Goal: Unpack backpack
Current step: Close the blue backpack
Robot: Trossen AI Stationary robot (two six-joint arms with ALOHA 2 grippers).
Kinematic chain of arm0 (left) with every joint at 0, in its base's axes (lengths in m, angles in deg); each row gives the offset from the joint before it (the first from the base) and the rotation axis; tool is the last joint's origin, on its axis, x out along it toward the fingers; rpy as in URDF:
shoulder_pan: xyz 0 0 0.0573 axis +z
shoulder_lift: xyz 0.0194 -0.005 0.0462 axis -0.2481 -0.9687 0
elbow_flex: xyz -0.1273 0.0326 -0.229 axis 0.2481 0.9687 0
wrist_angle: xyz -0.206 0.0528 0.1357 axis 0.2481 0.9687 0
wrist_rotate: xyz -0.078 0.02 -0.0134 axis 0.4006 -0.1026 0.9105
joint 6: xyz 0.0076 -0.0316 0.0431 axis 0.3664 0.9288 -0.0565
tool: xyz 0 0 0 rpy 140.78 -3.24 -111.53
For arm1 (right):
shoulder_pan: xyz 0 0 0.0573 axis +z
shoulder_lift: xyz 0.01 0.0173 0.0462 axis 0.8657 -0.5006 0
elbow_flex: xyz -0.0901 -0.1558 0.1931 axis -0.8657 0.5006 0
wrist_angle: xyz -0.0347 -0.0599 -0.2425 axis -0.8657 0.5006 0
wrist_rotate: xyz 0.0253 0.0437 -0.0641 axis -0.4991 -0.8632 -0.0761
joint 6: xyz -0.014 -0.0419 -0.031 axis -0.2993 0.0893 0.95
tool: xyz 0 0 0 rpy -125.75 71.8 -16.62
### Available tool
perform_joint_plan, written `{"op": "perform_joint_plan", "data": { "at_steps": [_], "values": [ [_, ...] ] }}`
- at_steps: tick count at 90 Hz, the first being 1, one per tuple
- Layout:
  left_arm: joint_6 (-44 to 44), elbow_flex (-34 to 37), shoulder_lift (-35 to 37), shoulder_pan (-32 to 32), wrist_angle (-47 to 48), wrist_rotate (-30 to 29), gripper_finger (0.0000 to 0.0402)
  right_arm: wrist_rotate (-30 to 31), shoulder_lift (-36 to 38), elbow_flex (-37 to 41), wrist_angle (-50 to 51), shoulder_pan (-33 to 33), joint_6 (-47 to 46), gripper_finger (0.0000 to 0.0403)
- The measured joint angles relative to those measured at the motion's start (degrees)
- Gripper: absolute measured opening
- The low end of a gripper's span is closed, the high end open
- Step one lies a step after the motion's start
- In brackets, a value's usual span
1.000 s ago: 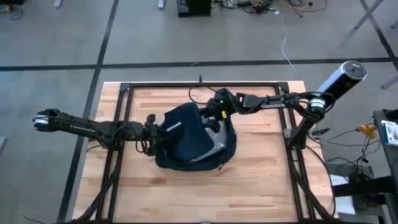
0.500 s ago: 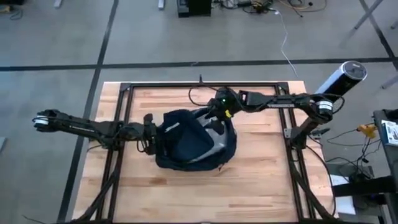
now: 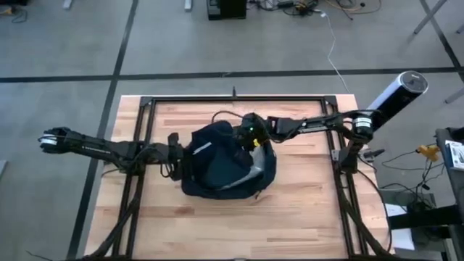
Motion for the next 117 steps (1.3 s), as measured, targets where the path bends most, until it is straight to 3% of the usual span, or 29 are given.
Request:
{"op": "perform_joint_plan", "data": {
  "at_steps": [11, 24, 28, 38, 65, 92, 117],
  "values": [
    [2.79, 0.00, -0.18, 0.00, 2.54, -1.09, 0.0119, 5.73, -0.18, -0.80, 1.08, 1.67, 1.46, 0.0184],
    [5.42, 0.02, -0.54, 0.00, 6.48, -2.45, 0.0119, 11.25, 3.13, -0.83, 4.28, 4.46, 5.06, 0.0039],
    [5.88, 0.02, -0.68, 0.00, 6.52, -2.49, 0.0119, 11.43, 4.60, -0.83, 5.55, 5.35, 5.19, 0.0018],
    [6.98, 0.02, -0.55, 0.00, 8.12, -3.57, 0.0119, 15.21, 8.44, -0.81, 9.89, 8.25, 3.05, 0.0016],
    [7.45, 0.01, -1.29, 0.00, 9.74, -4.25, 0.0119, 34.98, 18.82, 0.18, 28.20, 16.22, -3.46, 0.0001],
    [7.97, 0.00, -1.03, -0.05, 7.42, -5.42, 0.0119, 42.65, 20.09, 6.38, 39.58, 16.49, -11.71, 0.0002],
    [5.07, -4.75, 0.74, -1.29, 7.20, -3.24, 0.0119, 42.49, 20.20, 11.91, 40.50, 15.83, -15.48, 0.0024]
  ]
}}
